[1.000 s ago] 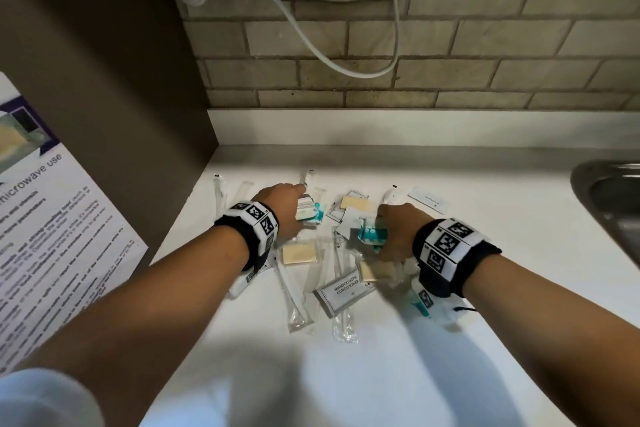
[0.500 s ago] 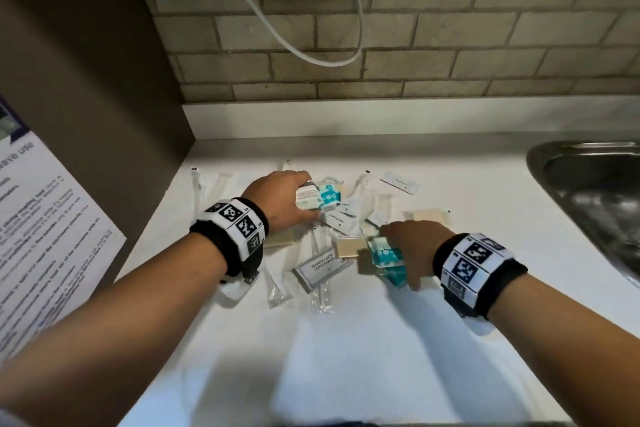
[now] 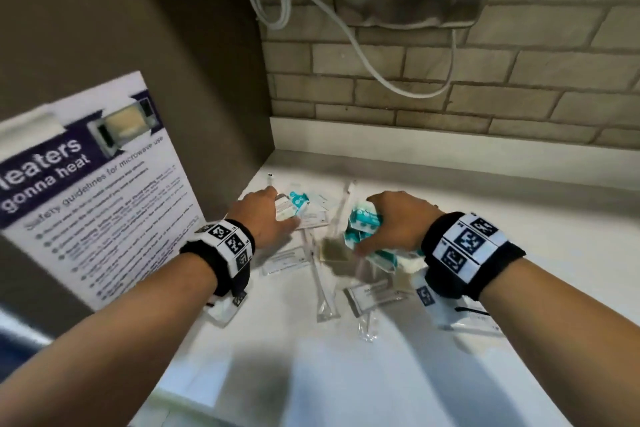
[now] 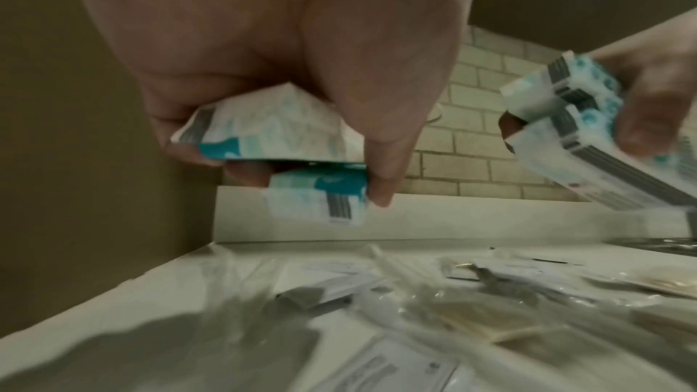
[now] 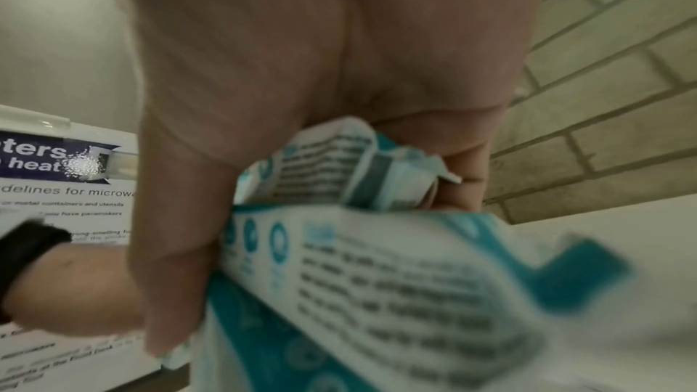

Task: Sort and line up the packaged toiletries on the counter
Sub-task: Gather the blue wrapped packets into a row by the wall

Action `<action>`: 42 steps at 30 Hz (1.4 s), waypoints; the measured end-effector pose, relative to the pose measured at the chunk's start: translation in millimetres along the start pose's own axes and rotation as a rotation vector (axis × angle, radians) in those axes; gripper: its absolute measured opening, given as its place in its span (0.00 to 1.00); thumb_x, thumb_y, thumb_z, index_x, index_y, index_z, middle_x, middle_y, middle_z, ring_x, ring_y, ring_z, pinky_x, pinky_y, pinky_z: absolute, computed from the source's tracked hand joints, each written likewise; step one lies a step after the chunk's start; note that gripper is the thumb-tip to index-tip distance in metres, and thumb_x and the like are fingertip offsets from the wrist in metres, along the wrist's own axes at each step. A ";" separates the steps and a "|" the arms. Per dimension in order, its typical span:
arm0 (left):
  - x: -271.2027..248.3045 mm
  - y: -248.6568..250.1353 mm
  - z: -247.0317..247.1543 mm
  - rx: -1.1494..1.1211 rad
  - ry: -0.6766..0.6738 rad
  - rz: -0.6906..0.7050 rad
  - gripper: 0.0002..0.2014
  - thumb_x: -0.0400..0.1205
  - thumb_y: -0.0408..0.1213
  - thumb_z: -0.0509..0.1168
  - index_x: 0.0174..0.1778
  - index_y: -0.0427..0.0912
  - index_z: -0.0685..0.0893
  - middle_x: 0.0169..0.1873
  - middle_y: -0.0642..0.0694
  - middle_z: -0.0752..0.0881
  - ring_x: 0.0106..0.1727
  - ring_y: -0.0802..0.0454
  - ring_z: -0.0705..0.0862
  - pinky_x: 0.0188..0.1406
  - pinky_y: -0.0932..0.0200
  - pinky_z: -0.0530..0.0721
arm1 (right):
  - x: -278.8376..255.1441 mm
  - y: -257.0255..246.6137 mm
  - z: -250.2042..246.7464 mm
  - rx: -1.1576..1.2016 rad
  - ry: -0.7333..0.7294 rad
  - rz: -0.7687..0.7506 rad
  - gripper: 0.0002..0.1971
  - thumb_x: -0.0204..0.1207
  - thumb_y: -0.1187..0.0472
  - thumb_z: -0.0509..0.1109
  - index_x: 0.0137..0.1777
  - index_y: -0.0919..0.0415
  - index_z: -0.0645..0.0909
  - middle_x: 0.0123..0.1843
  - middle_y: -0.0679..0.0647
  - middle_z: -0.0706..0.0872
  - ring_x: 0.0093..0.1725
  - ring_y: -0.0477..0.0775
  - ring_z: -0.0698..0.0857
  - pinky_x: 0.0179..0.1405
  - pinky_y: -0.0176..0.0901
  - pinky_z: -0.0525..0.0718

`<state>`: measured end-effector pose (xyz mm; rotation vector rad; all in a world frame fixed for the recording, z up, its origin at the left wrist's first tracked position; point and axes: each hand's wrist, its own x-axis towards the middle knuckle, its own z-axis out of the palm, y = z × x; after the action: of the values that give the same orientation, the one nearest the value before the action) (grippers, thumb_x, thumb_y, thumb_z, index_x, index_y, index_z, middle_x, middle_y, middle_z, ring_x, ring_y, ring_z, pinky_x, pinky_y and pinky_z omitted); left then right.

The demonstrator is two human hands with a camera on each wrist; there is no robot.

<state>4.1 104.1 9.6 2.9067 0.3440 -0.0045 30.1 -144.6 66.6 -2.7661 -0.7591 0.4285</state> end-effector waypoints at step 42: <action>73.7 -65.8 24.9 -0.032 -0.218 0.125 0.31 0.71 0.53 0.75 0.69 0.49 0.78 0.57 0.47 0.76 0.65 0.45 0.70 0.67 0.51 0.73 | 176.5 -47.1 -4.1 0.072 0.020 0.037 0.23 0.60 0.44 0.82 0.52 0.52 0.82 0.48 0.51 0.89 0.47 0.54 0.87 0.51 0.45 0.84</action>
<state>61.1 178.3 -30.7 2.8534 0.1237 -0.2908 155.1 -12.7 46.7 -2.7164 -0.6760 0.4266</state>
